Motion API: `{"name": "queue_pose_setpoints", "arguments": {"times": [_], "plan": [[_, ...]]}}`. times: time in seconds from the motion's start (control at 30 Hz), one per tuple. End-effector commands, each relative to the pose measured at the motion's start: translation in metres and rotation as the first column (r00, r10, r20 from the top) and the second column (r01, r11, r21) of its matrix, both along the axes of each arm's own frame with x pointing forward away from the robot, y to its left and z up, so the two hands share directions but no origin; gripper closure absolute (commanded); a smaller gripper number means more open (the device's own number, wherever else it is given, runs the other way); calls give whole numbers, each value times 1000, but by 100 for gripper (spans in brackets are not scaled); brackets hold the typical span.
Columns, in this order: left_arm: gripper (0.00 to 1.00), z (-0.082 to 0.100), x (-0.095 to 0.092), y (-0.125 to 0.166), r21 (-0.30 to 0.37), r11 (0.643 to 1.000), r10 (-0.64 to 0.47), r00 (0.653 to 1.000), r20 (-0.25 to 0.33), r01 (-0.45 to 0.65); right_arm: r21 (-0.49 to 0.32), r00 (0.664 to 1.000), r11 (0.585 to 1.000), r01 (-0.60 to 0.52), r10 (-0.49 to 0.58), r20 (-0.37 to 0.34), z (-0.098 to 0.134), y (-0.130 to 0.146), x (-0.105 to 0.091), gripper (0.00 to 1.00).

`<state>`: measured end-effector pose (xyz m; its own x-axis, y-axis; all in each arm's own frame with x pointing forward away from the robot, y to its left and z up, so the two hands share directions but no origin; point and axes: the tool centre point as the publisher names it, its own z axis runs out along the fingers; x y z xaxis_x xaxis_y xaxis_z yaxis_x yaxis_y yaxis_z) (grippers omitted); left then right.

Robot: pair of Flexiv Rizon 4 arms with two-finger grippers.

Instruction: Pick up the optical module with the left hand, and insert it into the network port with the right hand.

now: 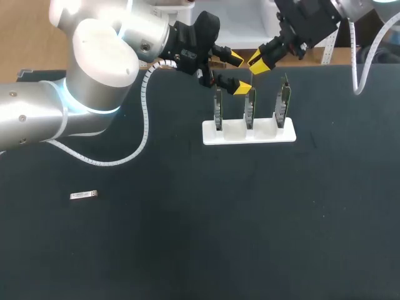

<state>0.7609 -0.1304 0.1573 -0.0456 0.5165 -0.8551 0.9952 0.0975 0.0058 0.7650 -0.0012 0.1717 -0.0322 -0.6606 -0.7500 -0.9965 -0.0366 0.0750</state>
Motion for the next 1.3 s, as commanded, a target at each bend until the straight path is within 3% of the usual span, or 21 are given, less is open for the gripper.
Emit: {"name": "queue_pose_setpoints", "arguments": {"times": [0.03,1.3], "plan": [[0,0,2,-1,4,1000,-2,1000,-3,2,-1,1000,1000,1,-1,-1,-4,0,0,100],[0,0,2,-1,4,1000,-2,1000,-3,2,-8,1000,1000,-3,3,10,-1,1,5,100]]}}
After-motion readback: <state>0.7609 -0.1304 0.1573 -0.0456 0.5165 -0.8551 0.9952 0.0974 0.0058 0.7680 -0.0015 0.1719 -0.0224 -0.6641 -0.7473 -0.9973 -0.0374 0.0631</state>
